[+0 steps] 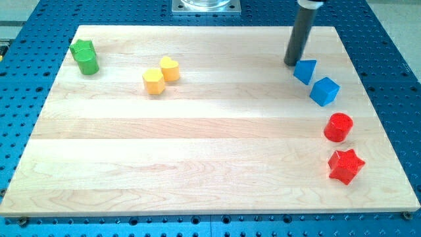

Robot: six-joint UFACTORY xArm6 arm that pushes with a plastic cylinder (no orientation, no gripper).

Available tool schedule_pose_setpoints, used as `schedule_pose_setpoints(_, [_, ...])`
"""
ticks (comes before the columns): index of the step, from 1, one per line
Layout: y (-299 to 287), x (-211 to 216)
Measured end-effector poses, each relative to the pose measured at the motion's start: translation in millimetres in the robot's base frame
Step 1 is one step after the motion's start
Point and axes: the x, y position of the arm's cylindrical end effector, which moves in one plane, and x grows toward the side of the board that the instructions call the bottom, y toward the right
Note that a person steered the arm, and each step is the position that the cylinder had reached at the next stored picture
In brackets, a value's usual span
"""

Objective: Place the heart above the triangle

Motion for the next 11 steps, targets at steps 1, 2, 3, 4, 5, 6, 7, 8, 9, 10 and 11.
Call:
schedule_pose_setpoints(1, [-34.1,-4.0])
schedule_pose_setpoints(2, [20.5,34.8])
schedule_pose_setpoints(3, [51.6,31.1])
schedule_pose_setpoints(4, [41.8,24.5])
schedule_pose_setpoints(5, [115.8,26.1])
schedule_pose_setpoints(6, [134.6,83.0])
schedule_pose_setpoints(7, [128.4,80.9])
schedule_pose_setpoints(8, [111.9,31.4])
schedule_pose_setpoints(9, [64.5,-28.7])
schedule_pose_setpoints(10, [-10.2,-36.1])
schedule_pose_setpoints(11, [-102.4,1.4])
